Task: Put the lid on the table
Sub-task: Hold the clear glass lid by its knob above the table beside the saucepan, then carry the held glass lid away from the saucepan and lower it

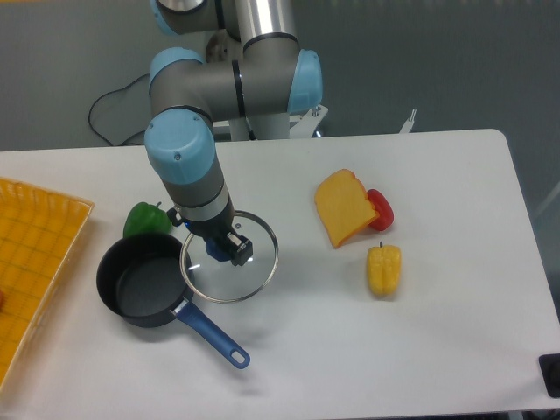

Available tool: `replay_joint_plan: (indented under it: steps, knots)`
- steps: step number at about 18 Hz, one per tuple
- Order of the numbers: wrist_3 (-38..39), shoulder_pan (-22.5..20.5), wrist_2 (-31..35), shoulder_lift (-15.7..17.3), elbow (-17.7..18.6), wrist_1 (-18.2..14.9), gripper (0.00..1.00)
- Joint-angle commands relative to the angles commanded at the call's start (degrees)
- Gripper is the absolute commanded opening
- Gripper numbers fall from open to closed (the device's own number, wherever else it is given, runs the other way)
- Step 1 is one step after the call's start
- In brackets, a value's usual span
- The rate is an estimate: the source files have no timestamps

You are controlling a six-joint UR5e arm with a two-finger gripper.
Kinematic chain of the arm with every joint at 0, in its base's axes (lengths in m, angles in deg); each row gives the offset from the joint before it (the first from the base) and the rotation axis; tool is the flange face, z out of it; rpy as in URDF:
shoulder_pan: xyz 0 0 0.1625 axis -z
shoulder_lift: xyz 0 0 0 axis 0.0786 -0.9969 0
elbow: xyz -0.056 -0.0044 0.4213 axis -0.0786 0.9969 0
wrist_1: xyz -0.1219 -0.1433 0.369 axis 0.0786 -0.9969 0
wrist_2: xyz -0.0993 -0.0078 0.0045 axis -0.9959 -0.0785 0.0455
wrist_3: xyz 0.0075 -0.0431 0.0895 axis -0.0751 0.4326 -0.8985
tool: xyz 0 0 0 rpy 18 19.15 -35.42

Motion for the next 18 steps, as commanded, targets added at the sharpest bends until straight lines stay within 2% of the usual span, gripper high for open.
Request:
replay_joint_plan:
  steps: [11, 15, 18]
  knots:
    - [0.3, 0.2, 0.2, -1.3, 1.0, 1.8, 0.59]
    - [0.0, 0.2, 0.2, -4.3, 0.4, 2.8, 0.59]
    - [0.1, 0.3, 0.3, -4.7, 0.4, 4.9, 0.59]
